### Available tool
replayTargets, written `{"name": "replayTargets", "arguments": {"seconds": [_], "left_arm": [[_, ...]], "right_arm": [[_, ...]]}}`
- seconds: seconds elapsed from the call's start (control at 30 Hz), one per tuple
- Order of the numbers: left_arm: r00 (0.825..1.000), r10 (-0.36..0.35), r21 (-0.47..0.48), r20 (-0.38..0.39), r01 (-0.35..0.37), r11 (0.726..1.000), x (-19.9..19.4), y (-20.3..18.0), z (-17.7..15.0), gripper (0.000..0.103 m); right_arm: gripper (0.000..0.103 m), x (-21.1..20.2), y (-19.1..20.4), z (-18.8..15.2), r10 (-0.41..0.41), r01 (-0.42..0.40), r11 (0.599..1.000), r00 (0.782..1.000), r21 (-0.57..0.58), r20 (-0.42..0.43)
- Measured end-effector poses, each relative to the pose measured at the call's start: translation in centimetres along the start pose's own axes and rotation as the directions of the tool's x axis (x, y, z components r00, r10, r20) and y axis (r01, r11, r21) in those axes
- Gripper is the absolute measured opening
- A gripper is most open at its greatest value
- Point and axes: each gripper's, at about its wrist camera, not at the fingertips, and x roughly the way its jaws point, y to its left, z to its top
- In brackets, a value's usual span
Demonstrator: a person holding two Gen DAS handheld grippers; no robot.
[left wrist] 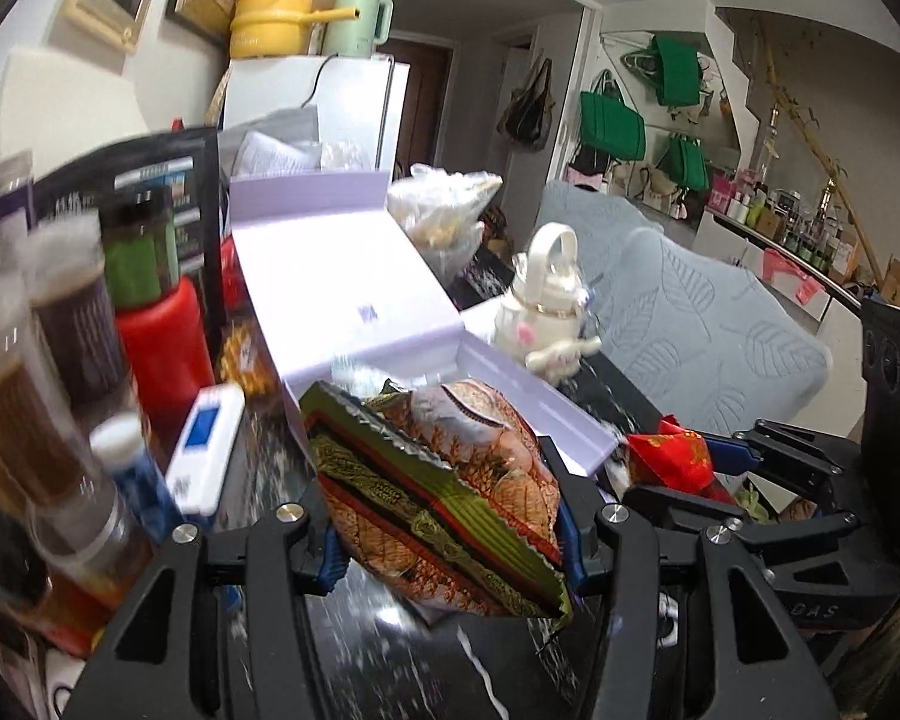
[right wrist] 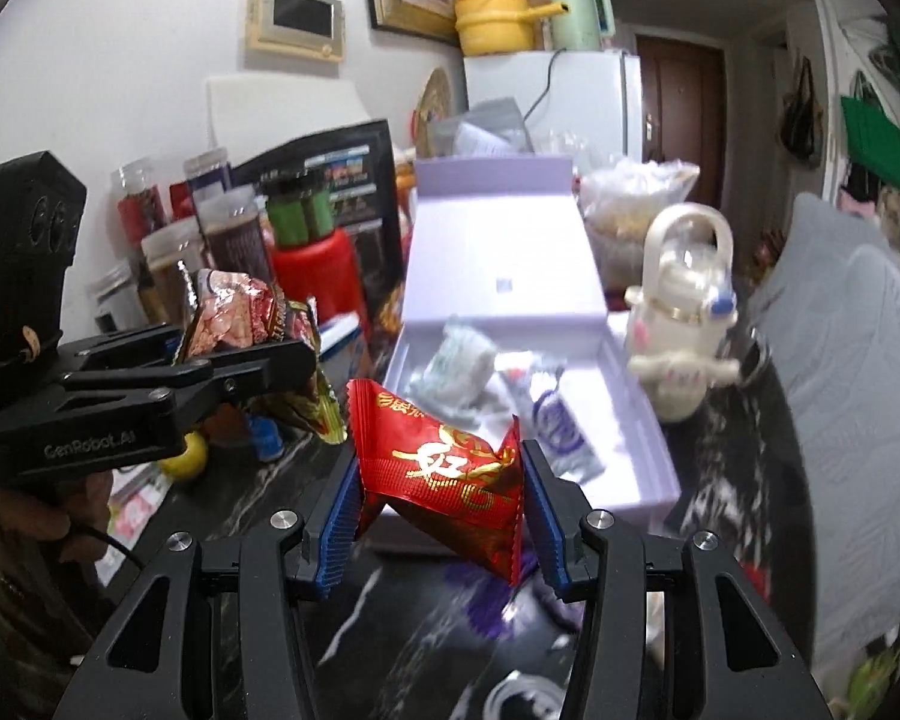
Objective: Organize soft objects
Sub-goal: 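Lift the fabric pouch and red candy packet toward the lavender box with both tools, then lower the fabric pouch and red candy packet into the box and open both tools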
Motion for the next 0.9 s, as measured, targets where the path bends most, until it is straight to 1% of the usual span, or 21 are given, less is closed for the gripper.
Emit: {"name": "replayTargets", "arguments": {"seconds": [0.23,0.47,0.67,0.8,0.9], "left_arm": [[0.999,0.003,0.03,0.049,-0.005,1.0,1.2,-0.1,3.5,0.052],[0.995,-0.02,0.062,0.094,0.014,0.998,2.9,-0.5,6.8,0.052],[0.995,-0.014,0.083,0.096,0.006,0.997,5.4,-0.6,9.1,0.052],[0.995,-0.014,0.116,0.096,0.003,0.993,6.8,-0.9,10.1,0.052],[0.995,-0.009,0.123,0.095,-0.003,0.992,8.0,-0.9,10.5,0.052]], "right_arm": [[0.05,-0.1,-1.2,2.8,-0.004,0.004,1.0,0.998,-0.01,0.067],[0.05,0.6,-2.9,6.1,-0.018,0.02,1.0,0.992,-0.012,0.127],[0.05,2.5,-4.8,7.9,-0.018,0.018,1.0,0.99,0.004,0.139],[0.05,4.1,-6.1,9.2,0.008,-0.014,0.999,0.99,0.036,0.139],[0.05,5.2,-6.7,9.8,-0.016,0.011,0.999,0.991,0.031,0.136]]}}
